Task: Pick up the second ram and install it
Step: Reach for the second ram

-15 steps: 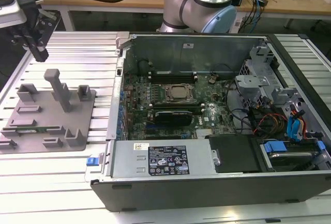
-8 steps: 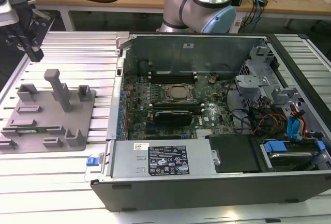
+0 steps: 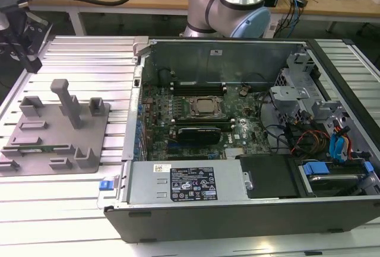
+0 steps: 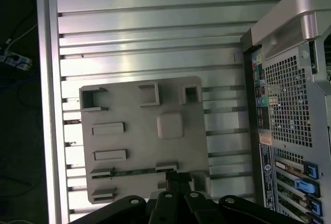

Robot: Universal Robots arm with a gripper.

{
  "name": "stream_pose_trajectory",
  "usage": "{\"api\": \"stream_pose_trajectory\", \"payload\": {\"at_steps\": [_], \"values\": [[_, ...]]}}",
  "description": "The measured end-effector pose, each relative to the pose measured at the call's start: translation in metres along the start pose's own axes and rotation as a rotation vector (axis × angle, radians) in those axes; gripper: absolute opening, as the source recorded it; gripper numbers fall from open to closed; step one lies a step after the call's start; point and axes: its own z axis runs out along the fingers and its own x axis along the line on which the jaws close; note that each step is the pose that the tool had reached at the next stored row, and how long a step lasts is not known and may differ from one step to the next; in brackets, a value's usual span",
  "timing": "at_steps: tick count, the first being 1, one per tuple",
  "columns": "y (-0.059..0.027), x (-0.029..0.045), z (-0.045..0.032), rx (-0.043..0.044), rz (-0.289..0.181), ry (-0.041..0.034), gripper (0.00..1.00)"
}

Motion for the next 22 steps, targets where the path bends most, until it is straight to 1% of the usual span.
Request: {"api": "stream_pose_trajectory", "payload": {"at_steps": [2, 5, 8, 12, 18, 19, 22], "values": [[-0.0035, 0.0008, 0.0023, 0.0002, 0.000, 0.0003, 0.08], [-0.0119, 0.0010, 0.0064, 0.0002, 0.000, 0.0003, 0.08], [-0.0159, 0.0032, 0.0099, 0.0001, 0.000, 0.0003, 0.08], [-0.0180, 0.0093, 0.0130, 0.0002, 0.000, 0.0002, 0.08], [-0.0194, 0.0167, 0.0151, 0.0002, 0.000, 0.0002, 0.08], [-0.0199, 0.0198, 0.0156, 0.0001, 0.000, 0.0002, 0.08], [-0.0209, 0.0246, 0.0167, -0.0001, 0.000, 0.0002, 0.08]]}}
